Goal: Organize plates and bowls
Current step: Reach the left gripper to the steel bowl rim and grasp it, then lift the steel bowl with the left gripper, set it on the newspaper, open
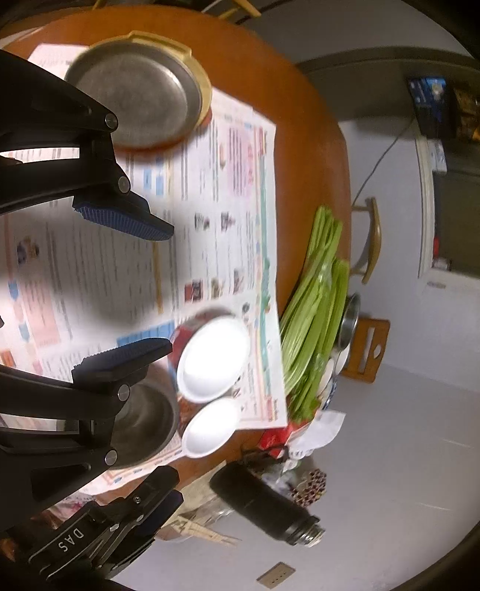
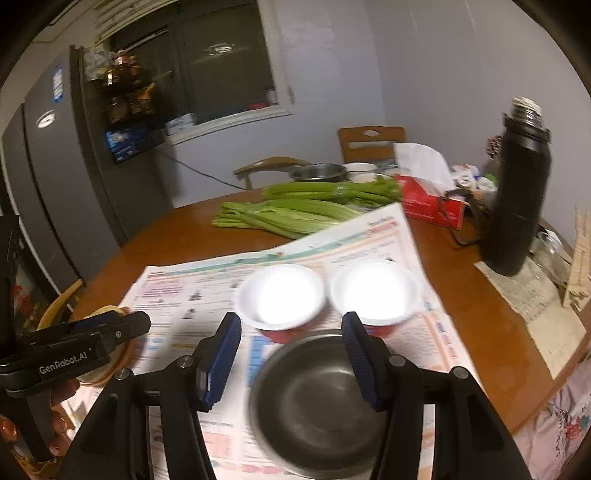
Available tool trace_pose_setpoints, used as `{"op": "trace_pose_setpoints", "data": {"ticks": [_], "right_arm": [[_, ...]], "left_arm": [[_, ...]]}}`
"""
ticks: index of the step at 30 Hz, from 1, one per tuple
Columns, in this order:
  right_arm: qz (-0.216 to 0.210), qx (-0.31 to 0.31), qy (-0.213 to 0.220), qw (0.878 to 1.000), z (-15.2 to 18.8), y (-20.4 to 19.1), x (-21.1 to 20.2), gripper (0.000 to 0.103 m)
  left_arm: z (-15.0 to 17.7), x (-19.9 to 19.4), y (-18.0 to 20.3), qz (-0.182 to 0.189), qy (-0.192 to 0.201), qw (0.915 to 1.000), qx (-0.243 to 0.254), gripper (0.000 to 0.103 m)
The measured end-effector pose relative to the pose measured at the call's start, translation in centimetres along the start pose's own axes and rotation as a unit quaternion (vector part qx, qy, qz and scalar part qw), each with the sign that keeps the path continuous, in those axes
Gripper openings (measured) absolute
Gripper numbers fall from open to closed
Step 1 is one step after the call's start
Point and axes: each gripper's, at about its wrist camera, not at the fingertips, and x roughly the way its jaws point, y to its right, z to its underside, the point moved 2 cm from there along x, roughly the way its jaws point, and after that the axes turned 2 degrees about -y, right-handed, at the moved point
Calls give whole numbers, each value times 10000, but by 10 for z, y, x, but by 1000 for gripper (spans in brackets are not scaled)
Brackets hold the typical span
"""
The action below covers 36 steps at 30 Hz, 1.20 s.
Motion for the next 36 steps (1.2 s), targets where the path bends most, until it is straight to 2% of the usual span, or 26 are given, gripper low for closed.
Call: {"op": "trace_pose_setpoints", "data": {"ticks": [6,15,27,36], "right_arm": [[231,191,-156,9994,12,39,3,56],[349,281,-400,9982,28,71,10,56],[210,210,-904,9955,54,77,36,56],[45,80,-1117,9937,65,72,51,56]], "left_arm": [[5,20,29,132,-185,9997,111,57],[15,51,59,191,-473,9985,215,57],[32,88,74,132,-904,9955,255,57],[39,109,78,156,-1101,9936,205,57]]}}
